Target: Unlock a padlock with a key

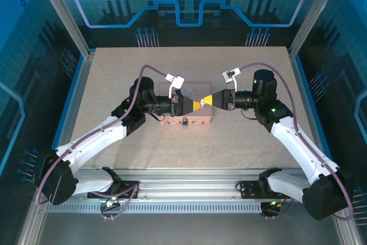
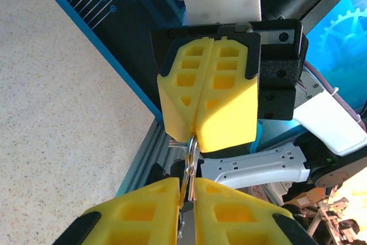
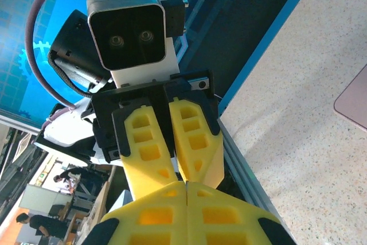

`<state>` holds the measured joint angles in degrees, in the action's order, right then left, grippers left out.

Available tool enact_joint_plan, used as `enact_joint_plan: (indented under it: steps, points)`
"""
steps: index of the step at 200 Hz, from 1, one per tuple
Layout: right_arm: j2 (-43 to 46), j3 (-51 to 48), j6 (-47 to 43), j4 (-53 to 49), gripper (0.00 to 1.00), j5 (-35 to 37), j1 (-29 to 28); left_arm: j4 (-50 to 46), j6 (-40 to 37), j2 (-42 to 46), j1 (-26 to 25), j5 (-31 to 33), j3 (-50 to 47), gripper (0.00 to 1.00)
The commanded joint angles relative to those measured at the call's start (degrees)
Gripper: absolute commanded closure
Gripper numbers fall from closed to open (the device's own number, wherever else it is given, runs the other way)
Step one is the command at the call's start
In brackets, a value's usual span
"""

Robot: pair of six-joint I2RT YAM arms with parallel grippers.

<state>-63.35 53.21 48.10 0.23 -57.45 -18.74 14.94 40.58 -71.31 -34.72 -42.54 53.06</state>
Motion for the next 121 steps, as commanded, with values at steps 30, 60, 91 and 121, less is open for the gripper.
enact_joint_plan:
  steps: [30,60,91,121]
  points:
    - [1.74,-0.92,0.84,2.13,1.00,0.69,-0.24,1.17,-0.17,-0.28,-0.43,-1.16,-0.58,0.78]
    - [1.99,-1.09,0.45,1.63,1.00,0.39,-0.24,0.04,-1.10,0.44,-0.43,-0.50,-0.42,0.92]
    - [2.35,-0.75,-2.89,-2.68,1.00,0.62,-0.11,-5.34,-4.19,1.08,-0.39,0.64,1.43,1.00]
    - [2.62,-0.40,-8.51,-10.85,0.66,3.10,1.47,-15.97,-10.01,0.93,-0.44,2.56,5.48,1.00]
